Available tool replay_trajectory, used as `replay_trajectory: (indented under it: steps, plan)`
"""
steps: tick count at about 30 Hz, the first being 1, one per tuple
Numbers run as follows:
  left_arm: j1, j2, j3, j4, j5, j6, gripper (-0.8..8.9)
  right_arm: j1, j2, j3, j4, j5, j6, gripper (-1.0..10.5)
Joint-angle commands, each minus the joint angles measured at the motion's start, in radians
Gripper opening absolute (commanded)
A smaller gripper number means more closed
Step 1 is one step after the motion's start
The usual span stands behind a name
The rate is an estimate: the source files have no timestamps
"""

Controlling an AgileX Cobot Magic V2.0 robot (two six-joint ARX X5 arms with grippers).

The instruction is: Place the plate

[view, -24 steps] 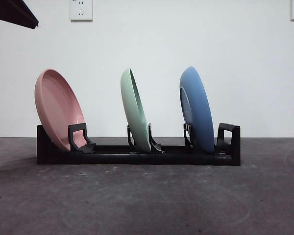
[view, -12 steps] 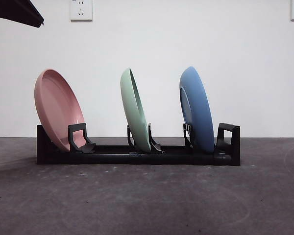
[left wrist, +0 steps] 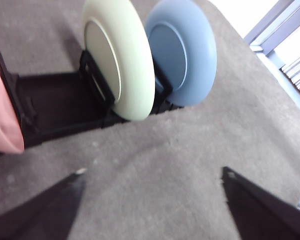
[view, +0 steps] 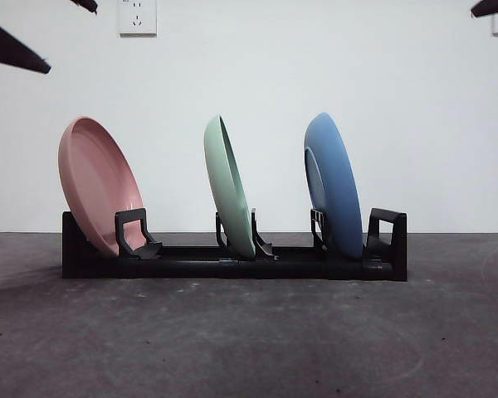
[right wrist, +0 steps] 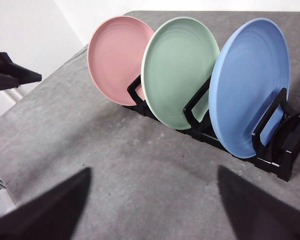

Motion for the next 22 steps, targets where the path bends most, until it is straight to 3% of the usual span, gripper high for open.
replay_trajectory:
  steps: [1, 7, 17, 22]
  plan:
    - [-0.003, -0.001, 0.02, -0.011, 0.002, -0.028, 4.77, 0.002, 0.006, 0.02, 0.013, 0.0, -0.01, 5.2]
    - [-0.002, -0.029, 0.02, -0.048, 0.002, -0.038, 5.72, 0.013, 0.005, 0.02, 0.013, -0.005, 0.035, 5.2]
    - [-0.002, -0.145, 0.021, -0.112, 0.002, -0.039, 5.63, 0.064, 0.106, 0.038, 0.118, -0.005, 0.182, 5.2]
    - [-0.002, -0.222, 0.021, -0.129, 0.002, -0.038, 5.62, 0.087, 0.27, 0.137, 0.12, -0.004, 0.187, 5.2]
